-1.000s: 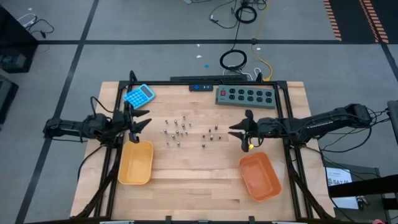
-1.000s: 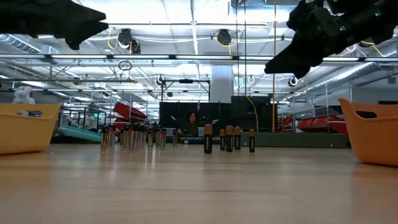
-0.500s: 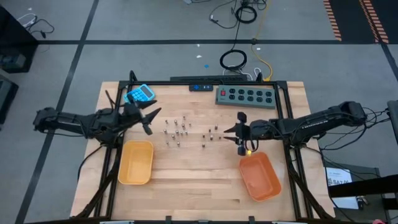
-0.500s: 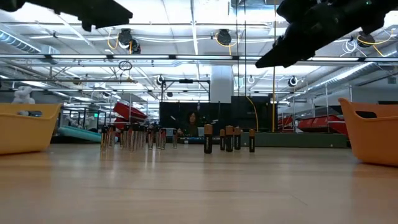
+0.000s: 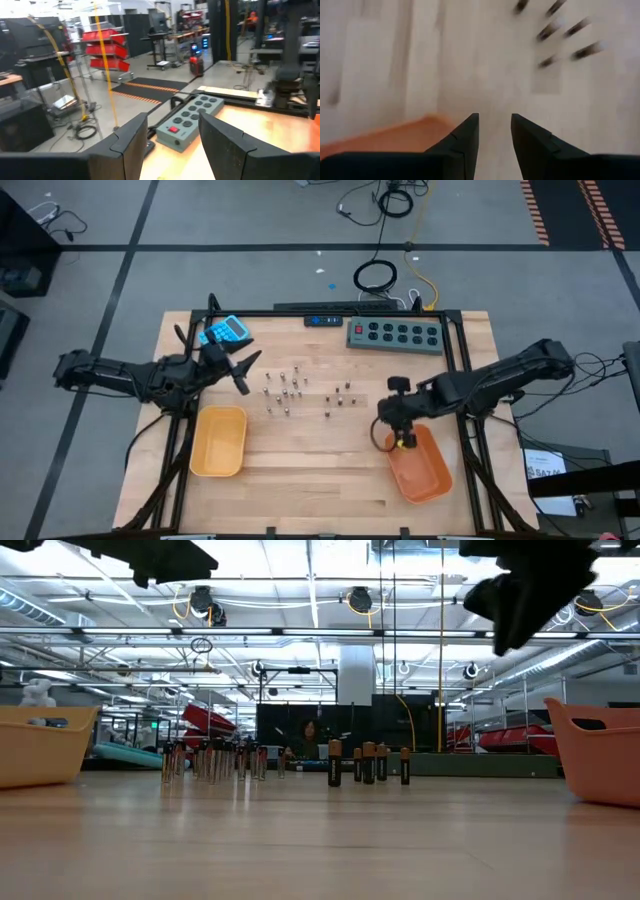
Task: Sort batteries
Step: Move the orange bin to the middle right of the table
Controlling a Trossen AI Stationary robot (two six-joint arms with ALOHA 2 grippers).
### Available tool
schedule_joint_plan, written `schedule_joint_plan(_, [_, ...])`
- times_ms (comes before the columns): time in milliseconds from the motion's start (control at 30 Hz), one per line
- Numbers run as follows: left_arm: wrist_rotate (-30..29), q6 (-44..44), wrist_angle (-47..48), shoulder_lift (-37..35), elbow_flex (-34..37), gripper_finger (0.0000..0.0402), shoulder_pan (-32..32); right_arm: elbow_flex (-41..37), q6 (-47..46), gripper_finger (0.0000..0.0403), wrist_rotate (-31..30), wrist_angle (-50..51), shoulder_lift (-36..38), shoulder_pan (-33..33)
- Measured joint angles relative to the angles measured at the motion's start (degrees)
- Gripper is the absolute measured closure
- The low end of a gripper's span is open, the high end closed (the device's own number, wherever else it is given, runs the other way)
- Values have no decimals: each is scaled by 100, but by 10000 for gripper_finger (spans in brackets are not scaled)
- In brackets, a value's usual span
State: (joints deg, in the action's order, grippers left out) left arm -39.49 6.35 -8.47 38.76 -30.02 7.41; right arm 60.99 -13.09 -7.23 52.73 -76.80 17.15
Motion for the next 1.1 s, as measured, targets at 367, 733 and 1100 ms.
schedule_joint_plan(367, [27,-156,406,-7,0,213,388,947,-697,281,1018,1226,-1265,571])
schedule_joint_plan(733, [23,-327,616,-3,0,213,447,-366,-1565,320,1781,256,-1289,556])
schedule_joint_plan(1100, [-231,-604,755,17,0,213,447,-1346,-2079,321,-255,-368,-1308,182])
